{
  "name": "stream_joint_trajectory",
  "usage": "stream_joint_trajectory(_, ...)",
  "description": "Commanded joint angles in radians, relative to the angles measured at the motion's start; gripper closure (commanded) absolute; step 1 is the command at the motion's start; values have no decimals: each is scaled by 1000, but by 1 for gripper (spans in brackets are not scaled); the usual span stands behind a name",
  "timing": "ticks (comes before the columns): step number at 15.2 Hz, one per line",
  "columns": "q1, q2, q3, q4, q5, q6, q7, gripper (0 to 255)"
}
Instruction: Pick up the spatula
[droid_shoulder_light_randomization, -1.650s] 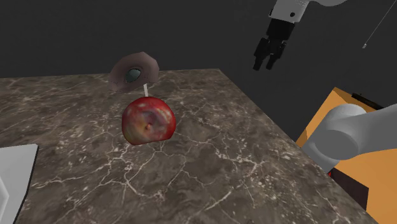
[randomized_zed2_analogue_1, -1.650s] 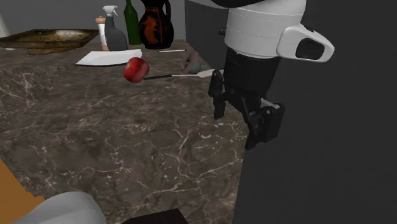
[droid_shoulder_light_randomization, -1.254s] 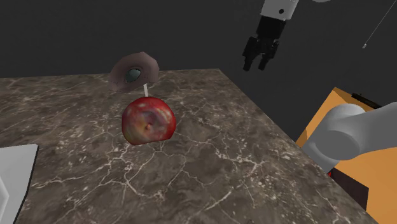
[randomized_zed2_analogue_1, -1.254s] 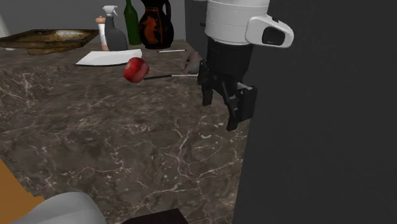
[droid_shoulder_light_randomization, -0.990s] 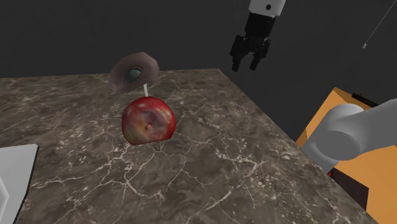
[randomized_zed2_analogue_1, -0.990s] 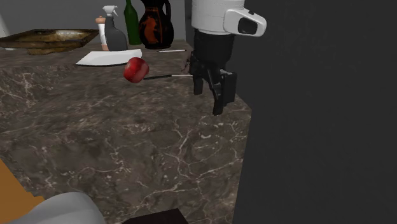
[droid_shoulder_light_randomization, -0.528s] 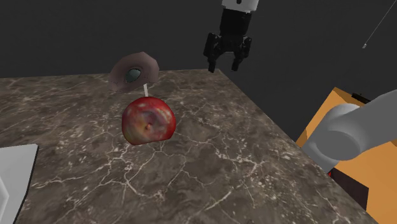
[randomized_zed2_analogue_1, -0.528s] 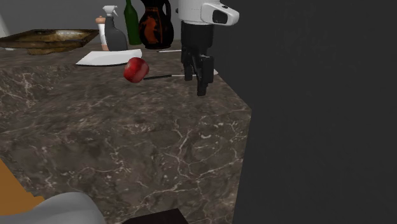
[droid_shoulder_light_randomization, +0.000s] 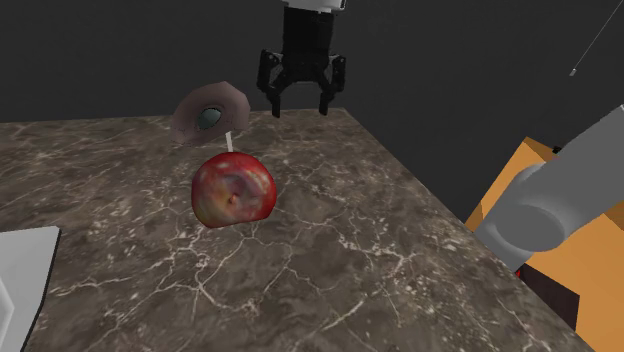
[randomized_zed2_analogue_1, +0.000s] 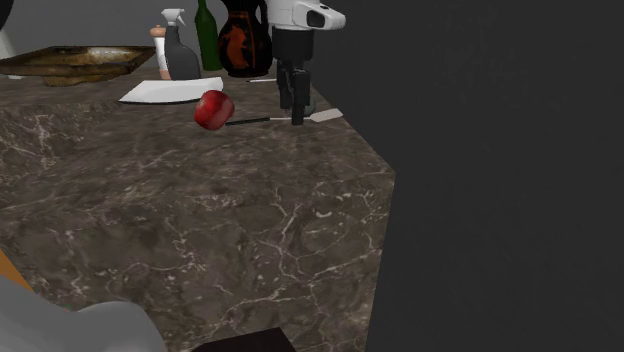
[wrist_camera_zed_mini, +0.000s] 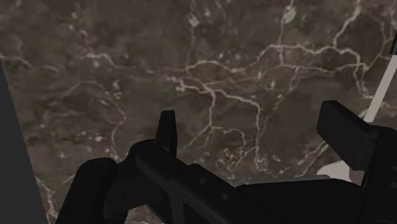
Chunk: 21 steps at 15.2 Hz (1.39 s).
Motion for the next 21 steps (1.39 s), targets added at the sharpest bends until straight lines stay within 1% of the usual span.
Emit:
stream_joint_trajectory(1, 2, 88, 51, 85, -39, -8, 90, 0)
stream_joint_trajectory(3, 13, 187, 97, 179, -94, -21, 179, 0)
stream_joint_trajectory(5, 40, 297, 135, 284, -162, -44, 271, 0)
stream_joint_trajectory(7, 86, 416, 160, 404, -239, -78, 361, 0)
stream_joint_trajectory(9, 148, 528, 167, 529, -311, -122, 434, 0)
stream_joint_trajectory(16, 129, 499, 159, 400, -292, -16, 421, 0)
stream_joint_trajectory(18, 128, 497, 159, 391, -291, -8, 421, 0)
stream_joint_trajectory(19, 127, 496, 159, 389, -290, -7, 420, 255)
stream_joint_trajectory(21, 127, 496, 158, 388, -290, -6, 420, 255)
